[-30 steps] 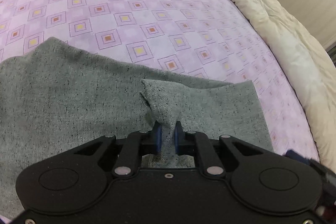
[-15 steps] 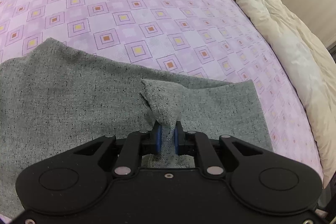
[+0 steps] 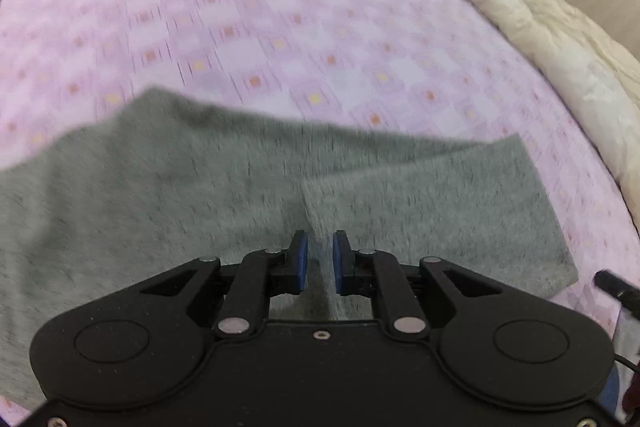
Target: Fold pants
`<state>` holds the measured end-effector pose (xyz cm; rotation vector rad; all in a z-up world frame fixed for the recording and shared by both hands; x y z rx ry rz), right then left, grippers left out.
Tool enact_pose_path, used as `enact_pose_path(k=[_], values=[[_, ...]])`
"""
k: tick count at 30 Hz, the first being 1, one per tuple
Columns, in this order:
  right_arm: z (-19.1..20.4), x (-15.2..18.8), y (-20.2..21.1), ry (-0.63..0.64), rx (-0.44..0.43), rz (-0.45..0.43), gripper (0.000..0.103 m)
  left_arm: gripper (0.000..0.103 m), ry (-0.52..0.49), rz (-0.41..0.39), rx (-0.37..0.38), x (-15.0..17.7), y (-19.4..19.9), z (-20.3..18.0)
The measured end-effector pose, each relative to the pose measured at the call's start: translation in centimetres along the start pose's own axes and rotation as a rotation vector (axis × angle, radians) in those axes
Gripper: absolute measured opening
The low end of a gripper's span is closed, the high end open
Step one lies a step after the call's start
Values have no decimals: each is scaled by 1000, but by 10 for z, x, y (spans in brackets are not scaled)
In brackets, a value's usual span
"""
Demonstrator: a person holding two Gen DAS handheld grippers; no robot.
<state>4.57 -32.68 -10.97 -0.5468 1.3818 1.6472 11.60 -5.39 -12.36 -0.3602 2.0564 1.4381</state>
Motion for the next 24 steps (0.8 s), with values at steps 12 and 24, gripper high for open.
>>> enact_pose_path(k=[12,24], values=[[18,22,-53,107,-17,161,3,22,-201,44,86,50,-26,-42],[32,-89,22,148,87,-302,5,40,-66,-132,-20,7,41,15]])
Point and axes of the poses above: each gripper's, at about its wrist camera, not at the fingertips, and y roughly against the way its jaws point, z to its left, x to its underside, the point moved 9 cm from there along -y, roughly the way its jaws point, and after that the axes turned 8 degrees about -z, right-handed, at the moved point
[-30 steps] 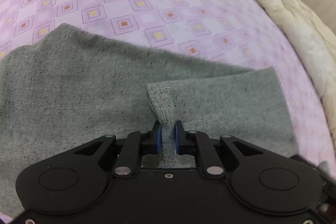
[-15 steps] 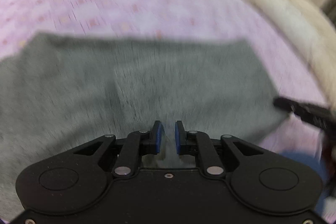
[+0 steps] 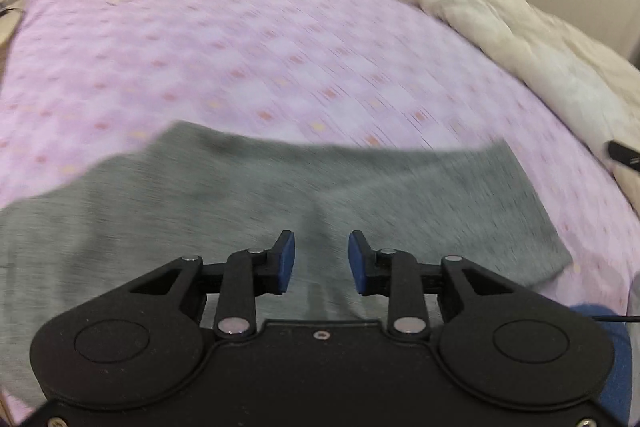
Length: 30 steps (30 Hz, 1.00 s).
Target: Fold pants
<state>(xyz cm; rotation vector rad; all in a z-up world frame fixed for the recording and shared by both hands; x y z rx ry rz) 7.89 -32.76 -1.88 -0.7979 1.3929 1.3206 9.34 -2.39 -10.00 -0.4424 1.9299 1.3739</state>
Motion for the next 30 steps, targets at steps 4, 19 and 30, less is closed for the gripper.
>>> enact_pose_path(k=[4,19,30], values=[[-23,-28,15,3,101,-126,5,44,56,-55,-76,-11,20,36],[18,-23,40,52,-59,-69,11,61,225,-96,-327,38,94,184],[199,64,6,145,-414,282,25,67,363,2,-255,95,78,206]])
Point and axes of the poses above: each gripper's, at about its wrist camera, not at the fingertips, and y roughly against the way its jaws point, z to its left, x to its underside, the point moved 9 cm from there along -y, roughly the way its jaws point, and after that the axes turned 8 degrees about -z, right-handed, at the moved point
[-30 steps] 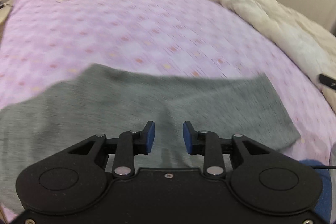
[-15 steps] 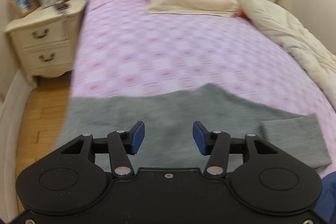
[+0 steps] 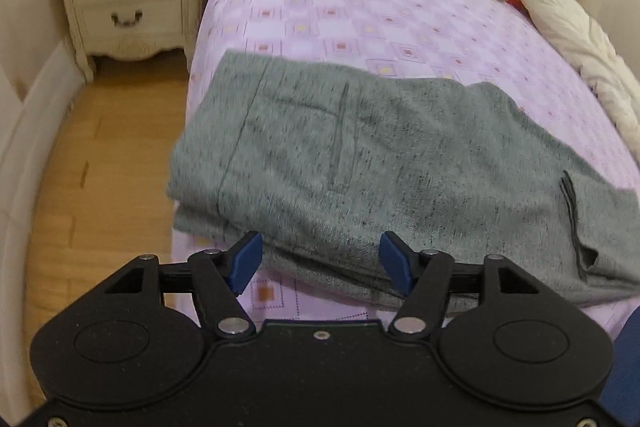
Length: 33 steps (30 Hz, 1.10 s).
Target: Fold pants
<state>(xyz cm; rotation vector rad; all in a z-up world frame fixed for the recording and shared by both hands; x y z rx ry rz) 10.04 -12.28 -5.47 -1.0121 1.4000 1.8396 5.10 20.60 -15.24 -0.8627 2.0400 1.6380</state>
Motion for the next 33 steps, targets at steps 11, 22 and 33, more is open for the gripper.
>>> enact_pose_path(k=[11,22,33], values=[[70,60,-64,19,-45,223,26,80,181,46,38,15,-22,31],[96,110,-80,149,-116,491,27,84,326,-6,78,20,-14,37],[80,110,-68,-13,-170,485,28,85,474,-39,55,11,-15,56]])
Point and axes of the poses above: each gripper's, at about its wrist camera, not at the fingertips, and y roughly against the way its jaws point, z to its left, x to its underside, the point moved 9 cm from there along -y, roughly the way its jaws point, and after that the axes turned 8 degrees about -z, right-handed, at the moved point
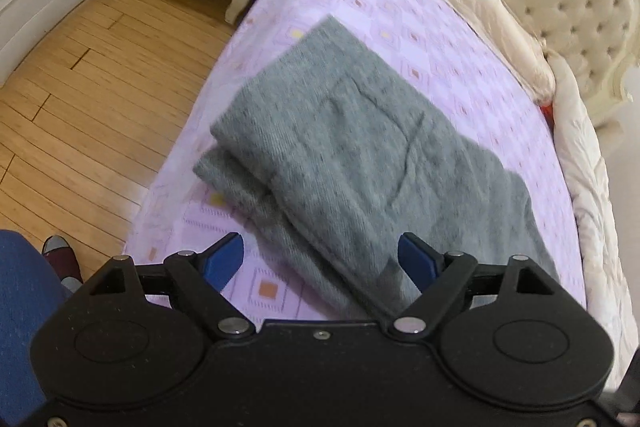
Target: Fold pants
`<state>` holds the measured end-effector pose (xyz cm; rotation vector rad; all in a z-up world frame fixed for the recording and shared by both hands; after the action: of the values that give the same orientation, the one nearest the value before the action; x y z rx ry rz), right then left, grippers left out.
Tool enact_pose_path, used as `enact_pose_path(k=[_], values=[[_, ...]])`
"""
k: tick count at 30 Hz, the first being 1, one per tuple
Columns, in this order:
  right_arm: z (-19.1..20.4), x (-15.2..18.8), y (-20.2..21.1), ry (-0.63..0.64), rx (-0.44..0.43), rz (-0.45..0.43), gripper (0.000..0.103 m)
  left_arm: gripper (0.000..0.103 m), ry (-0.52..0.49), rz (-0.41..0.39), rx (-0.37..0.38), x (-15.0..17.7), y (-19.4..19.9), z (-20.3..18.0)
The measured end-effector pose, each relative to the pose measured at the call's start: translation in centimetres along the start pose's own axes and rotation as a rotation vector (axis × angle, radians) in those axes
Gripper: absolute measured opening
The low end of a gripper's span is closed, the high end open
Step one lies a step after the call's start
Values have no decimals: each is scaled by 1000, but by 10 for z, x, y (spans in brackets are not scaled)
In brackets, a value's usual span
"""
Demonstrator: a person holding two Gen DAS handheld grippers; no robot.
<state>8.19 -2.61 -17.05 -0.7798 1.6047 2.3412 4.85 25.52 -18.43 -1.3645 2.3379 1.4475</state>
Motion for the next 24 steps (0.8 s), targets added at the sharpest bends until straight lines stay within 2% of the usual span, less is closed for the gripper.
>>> enact_pose_path(k=[4,7,14,15,16,17,19,21,24], values=[[1,3,2,32,11,-5,28,85,36,-27,-23,-11,-8,5],[0,1,2,26,5,-7,28,92,52,-39,-21,-18,-15,6],[0,-5,-3,12,-12,-9,28,92,125,-68,-54,-33,-29,17],[0,-6,-4,10,-14,-10,28,87,133,-74,-62,-34,-29,17],[0,-7,-5,8,-15,-11,28,73,141,-89,-82,-36,-28,18],[1,-7,-5,6,-16,-13,28,68,143,-101,-104,-37,-25,19],[0,-8,-3,0,-24,-19,28,39,118,-119,-79,-39,-20,12],[-1,-11,1,-16,-32,-46,27,29,19,-141,-105,-41,-12,2],[1,-19,19,-18,-42,-150,27,26,-72,-180,-100,-46,5,-15]])
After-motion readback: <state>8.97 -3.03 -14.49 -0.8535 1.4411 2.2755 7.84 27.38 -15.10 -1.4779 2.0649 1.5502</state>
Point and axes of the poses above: each gripper's, at about its wrist camera, not at the fingertips, and y roughly against the way its jaws point, z to its left, x to its underside, the point moved 9 cm from there along -y, roughly the way its jaws point, and after that the axes turned 8 degrees about -z, right-handed, at the moved point
